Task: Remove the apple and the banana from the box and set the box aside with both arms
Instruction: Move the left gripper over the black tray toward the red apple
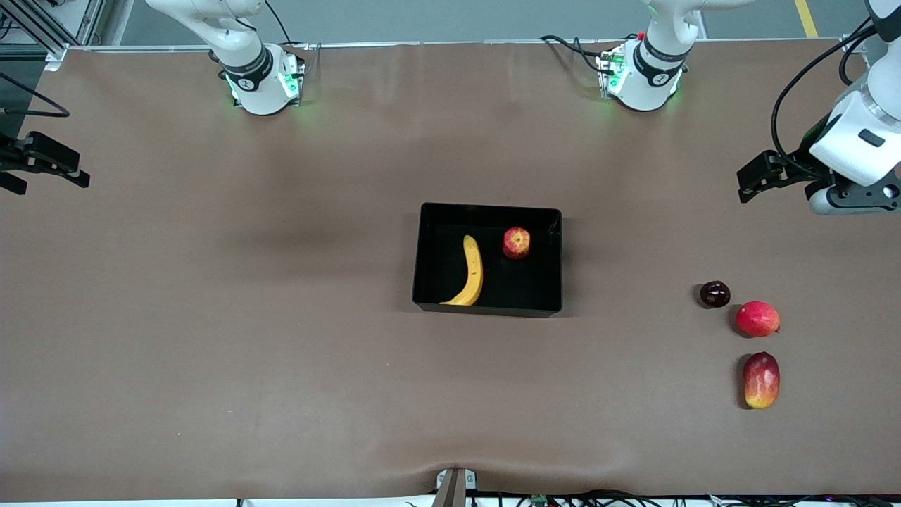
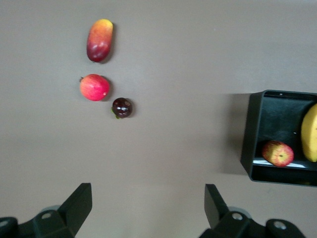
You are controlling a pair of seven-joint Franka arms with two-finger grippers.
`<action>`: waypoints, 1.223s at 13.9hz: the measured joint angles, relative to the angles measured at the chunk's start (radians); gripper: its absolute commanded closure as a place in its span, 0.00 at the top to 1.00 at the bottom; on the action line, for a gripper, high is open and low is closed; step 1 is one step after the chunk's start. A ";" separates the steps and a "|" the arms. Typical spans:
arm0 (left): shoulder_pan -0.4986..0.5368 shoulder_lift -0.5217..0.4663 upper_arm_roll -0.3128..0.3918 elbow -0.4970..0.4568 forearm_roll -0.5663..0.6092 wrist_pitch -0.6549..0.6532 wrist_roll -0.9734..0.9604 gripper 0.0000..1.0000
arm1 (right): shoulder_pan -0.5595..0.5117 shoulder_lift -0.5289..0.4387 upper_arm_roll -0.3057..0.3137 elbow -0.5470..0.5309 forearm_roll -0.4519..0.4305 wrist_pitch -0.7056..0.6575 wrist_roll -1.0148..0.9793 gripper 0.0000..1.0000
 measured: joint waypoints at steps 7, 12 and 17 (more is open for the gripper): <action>0.000 0.000 -0.007 0.014 0.011 0.000 0.000 1.00 | 0.000 0.000 0.000 0.000 0.000 -0.001 0.000 1.00; -0.003 0.017 -0.086 0.023 0.011 -0.003 -0.023 1.00 | -0.003 0.000 -0.004 0.000 0.000 -0.001 0.000 1.00; -0.016 0.106 -0.221 0.021 0.011 0.047 -0.082 1.00 | -0.005 0.000 -0.005 0.001 0.000 0.001 0.000 1.00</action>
